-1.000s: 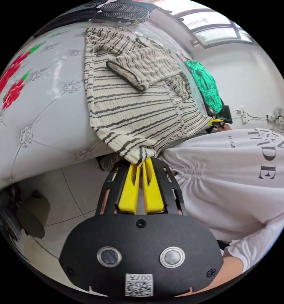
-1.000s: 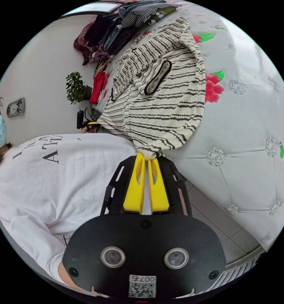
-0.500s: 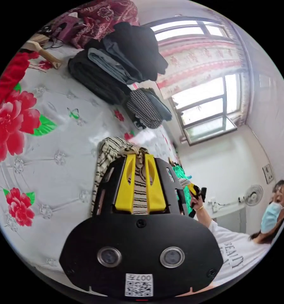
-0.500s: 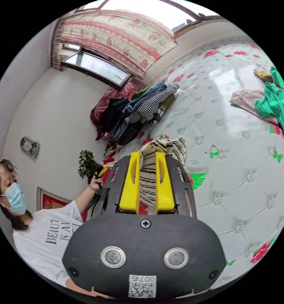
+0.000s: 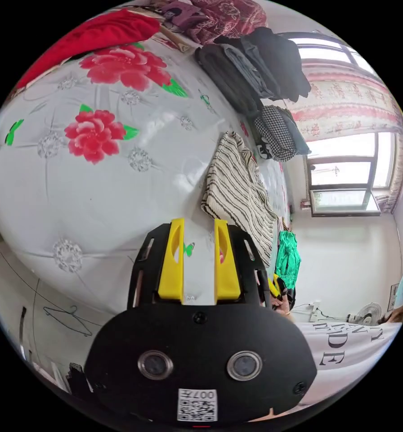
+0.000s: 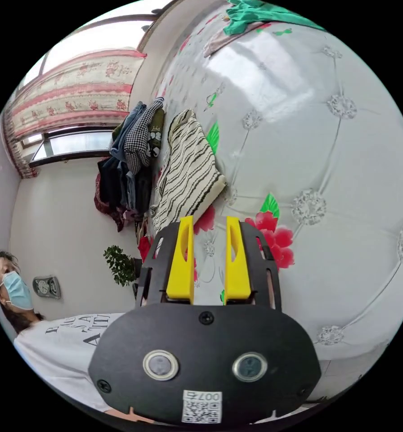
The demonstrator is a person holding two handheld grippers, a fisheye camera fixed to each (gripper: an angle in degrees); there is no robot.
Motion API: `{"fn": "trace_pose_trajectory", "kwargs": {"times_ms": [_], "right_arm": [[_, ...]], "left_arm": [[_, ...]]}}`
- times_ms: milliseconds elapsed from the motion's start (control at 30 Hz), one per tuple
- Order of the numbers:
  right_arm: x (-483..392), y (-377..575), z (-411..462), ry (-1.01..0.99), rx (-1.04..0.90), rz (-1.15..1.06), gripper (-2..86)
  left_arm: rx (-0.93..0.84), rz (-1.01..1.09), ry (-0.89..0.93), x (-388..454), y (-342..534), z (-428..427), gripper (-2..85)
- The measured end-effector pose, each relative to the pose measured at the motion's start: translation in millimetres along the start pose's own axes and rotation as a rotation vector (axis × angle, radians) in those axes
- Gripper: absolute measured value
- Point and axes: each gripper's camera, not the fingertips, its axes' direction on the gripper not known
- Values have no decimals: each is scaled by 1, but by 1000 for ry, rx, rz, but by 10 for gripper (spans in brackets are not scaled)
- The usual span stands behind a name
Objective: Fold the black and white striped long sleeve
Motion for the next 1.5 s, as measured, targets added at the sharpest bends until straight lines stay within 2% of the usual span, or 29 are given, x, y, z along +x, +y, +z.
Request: {"fn": "trace_pose_trajectory", "kwargs": {"times_ms": [233,300,367,433,500,567,633,700,733,800,867,1000,1067,1167,1367,1500], "right_arm": [[14,-21,27,-197,137,115,60],[12,-25,31,-189,137,116,41],[5,-25,28,-154,139,104,13],[-10,-15,14,-143,156,38,6],[-21,1,-1,-56,145,-42,4],[-7,23,-4,127,57,-47,7],[10,39,-11,261,47,-1,14],[4,52,-24,353,122,-22,26],[-12,56,-26,404,173,-85,33],[-46,50,-6,428,144,-236,42],[-100,33,54,396,10,-465,51],[-173,21,186,349,-235,-758,60],[-213,33,279,345,-381,-926,65],[-252,63,379,383,-496,-1127,68],[-272,108,516,537,-673,-1364,27],[-285,89,544,572,-652,-1395,7]], "left_arm": [[-29,-91,196,-6,-21,42,124],[-24,-113,218,-7,-31,50,98],[-34,-186,237,-12,-39,59,30],[-13,-131,290,-1,-40,50,5],[-5,-19,249,16,-34,31,-2],[-56,40,150,16,-16,16,-3],[-96,38,87,7,1,13,-1],[-108,20,47,-3,17,12,7],[-95,-1,51,-9,24,11,17],[-64,-26,82,-15,30,11,31],[-75,-38,107,-18,29,16,37],[-100,-21,73,-14,27,21,13],[-111,-32,74,-15,30,24,2],[-111,-36,91,-17,34,23,-3],[-91,-43,128,-23,45,19,-3],[-80,-64,151,-28,52,19,-3]]}}
